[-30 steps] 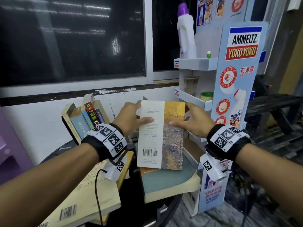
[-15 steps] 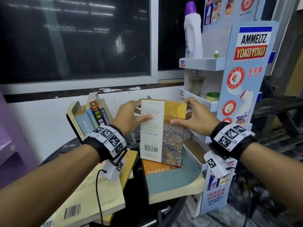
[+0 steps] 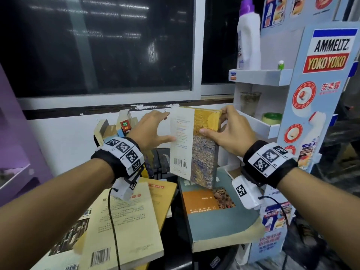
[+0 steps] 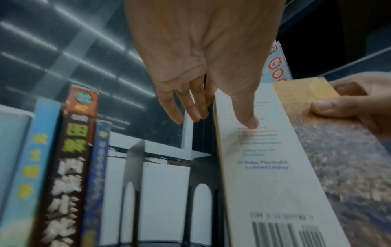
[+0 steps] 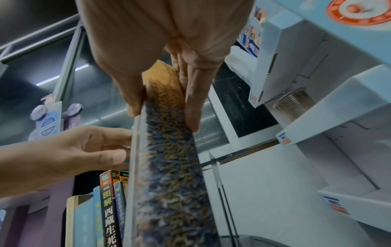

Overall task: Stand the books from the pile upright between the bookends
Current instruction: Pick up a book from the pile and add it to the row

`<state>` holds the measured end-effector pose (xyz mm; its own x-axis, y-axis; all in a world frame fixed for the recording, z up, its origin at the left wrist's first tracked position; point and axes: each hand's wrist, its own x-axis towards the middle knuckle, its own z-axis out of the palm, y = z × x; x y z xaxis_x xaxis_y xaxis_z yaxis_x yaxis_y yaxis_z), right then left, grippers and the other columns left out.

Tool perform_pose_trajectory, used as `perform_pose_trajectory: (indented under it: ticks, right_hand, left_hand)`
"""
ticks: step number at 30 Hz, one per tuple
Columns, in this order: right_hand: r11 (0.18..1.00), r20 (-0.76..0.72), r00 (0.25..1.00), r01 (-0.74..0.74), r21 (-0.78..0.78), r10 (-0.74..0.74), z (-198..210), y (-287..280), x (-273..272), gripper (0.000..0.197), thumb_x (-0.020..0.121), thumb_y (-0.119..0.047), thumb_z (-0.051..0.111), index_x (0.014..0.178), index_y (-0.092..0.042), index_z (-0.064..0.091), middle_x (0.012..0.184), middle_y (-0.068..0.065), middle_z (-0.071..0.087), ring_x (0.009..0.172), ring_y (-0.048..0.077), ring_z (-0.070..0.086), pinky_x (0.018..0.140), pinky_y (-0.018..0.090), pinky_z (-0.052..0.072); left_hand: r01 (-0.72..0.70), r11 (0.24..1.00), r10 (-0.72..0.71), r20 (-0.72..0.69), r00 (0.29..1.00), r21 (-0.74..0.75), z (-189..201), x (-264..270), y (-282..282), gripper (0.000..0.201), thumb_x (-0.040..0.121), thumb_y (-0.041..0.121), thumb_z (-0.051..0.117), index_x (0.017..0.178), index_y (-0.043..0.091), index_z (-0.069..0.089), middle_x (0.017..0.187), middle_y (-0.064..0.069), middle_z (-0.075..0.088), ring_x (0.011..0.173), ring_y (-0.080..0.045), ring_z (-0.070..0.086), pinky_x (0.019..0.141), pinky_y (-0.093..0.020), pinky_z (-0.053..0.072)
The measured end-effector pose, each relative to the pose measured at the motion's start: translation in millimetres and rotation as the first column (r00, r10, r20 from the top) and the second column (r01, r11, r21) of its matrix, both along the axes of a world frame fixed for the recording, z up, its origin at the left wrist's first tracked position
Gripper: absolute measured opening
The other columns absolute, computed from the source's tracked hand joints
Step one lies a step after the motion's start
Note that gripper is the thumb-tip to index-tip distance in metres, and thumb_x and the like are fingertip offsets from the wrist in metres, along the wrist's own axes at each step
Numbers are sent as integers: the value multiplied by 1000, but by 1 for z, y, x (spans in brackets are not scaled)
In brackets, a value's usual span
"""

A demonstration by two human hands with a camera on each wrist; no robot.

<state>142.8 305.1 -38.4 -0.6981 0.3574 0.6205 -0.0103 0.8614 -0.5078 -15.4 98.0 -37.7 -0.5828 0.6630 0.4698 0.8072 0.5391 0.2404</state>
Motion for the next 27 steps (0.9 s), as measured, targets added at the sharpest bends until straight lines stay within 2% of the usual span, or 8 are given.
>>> perform_pose_trajectory:
  ticks: [2,4,10,14,17,19,23,27]
  right_hand:
    - [1000,-33,999,26,-3,-26,2,-6,-14,62,73,-48,84,109,-13,46,91,-8,58,80,14,58,62,26,42]
    - [998,-51,997,65,-3,-65,3,-13,-29,62,74,-47,83,108,-14,43,94,-4,57,83,16,56,62,28,37]
    - [998,-42,997,65,-17,-66,-1,-26,-73,61,74,-44,84,103,-16,37,95,-1,56,83,18,55,62,26,35]
    - [995,-41,994,98,-18,-98,-6,-31,-99,62,75,-43,83,103,-15,36,95,0,55,83,21,55,67,30,39]
    - [993,-43,992,120,-21,-121,-10,-33,-117,62,74,-43,84,103,-15,36,96,1,56,85,23,58,68,32,45]
    - [992,-38,991,129,-13,-129,-11,-34,-126,62,74,-42,84,103,-15,37,97,2,58,87,25,60,70,33,46]
    - [988,-25,988,152,-6,-152,-11,-39,-142,62,76,-42,83,109,-13,39,105,6,61,92,28,62,76,37,51]
    - [986,-30,986,167,-9,-167,-16,-42,-154,61,77,-41,82,109,-12,38,105,6,61,92,30,63,78,42,53]
  left_hand:
    - [-43,998,40,-62,997,-46,4,-13,-10,86,79,51,76,151,21,38,148,-2,44,137,-21,38,113,-42,36]
    - [-77,992,65,-112,992,-102,9,-26,-19,87,79,52,76,151,23,38,151,0,41,139,-20,36,114,-41,34]
    - [-168,953,105,-245,964,-250,20,-61,-37,87,77,58,75,149,23,41,152,1,42,138,-22,40,111,-45,37]
    - [-218,914,121,-283,951,-342,23,-82,-39,91,76,64,72,150,22,40,158,2,36,144,-20,34,116,-45,32]
    - [-247,883,149,-259,954,-400,23,-94,-41,93,75,65,72,150,22,40,160,1,32,147,-21,29,118,-50,27]
    - [-240,876,162,-213,963,-418,21,-100,-42,91,73,64,75,147,21,44,157,0,37,144,-23,35,116,-53,31]
    - [-200,896,158,-136,978,-397,17,-109,-45,88,69,61,80,140,18,52,138,-2,56,129,-25,49,104,-47,46]
    - [-172,906,139,-112,984,-386,12,-111,-47,77,70,59,80,129,13,60,120,-5,60,117,-25,52,95,-40,49]
